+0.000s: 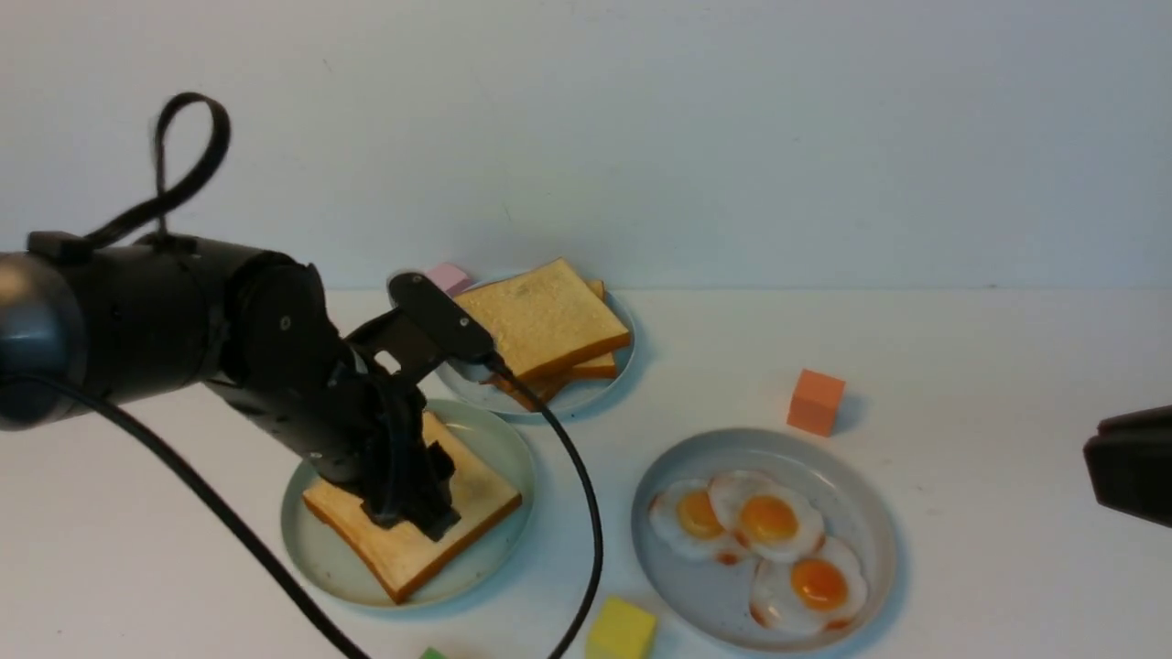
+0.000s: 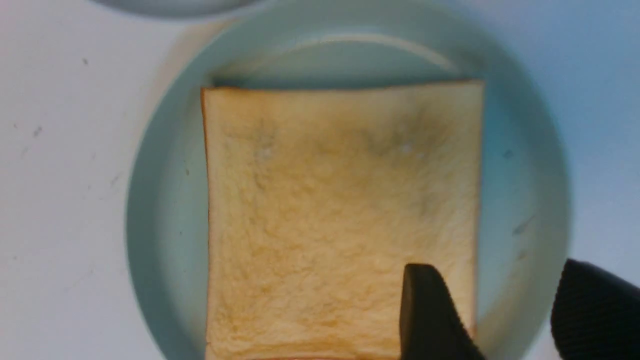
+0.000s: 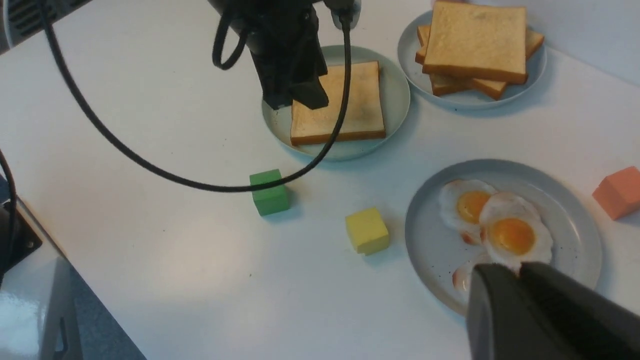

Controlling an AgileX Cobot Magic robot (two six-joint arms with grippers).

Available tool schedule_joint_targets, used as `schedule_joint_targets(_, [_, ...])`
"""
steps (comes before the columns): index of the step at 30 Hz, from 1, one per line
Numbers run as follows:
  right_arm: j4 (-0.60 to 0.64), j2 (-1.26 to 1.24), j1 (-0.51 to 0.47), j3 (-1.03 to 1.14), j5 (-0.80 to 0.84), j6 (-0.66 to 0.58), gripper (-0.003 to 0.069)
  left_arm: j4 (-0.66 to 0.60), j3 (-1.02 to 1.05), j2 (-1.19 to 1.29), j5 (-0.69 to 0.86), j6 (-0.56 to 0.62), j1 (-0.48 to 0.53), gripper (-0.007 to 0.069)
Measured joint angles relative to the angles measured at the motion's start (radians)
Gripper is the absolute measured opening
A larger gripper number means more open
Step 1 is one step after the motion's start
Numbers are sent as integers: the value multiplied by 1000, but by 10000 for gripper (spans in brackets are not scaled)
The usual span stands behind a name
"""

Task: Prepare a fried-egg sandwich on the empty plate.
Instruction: Use the left arm to put a slice of bread into the empty plate in the middle, then use the right arm to grab a fried egg

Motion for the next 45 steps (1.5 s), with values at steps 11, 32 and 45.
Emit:
schedule_joint_targets(11, [-83, 415, 0, -2, -33, 4, 90, -291, 20, -619, 110, -48, 0, -13])
schedule_joint_targets(32, [-143, 1079, -143, -251, -117, -93, 654, -344, 477, -1284, 132, -107, 0, -13])
schedule_joint_targets(45, [-207, 1218, -143, -311, -125, -156, 601, -344, 478, -1285, 133, -106, 0, -13])
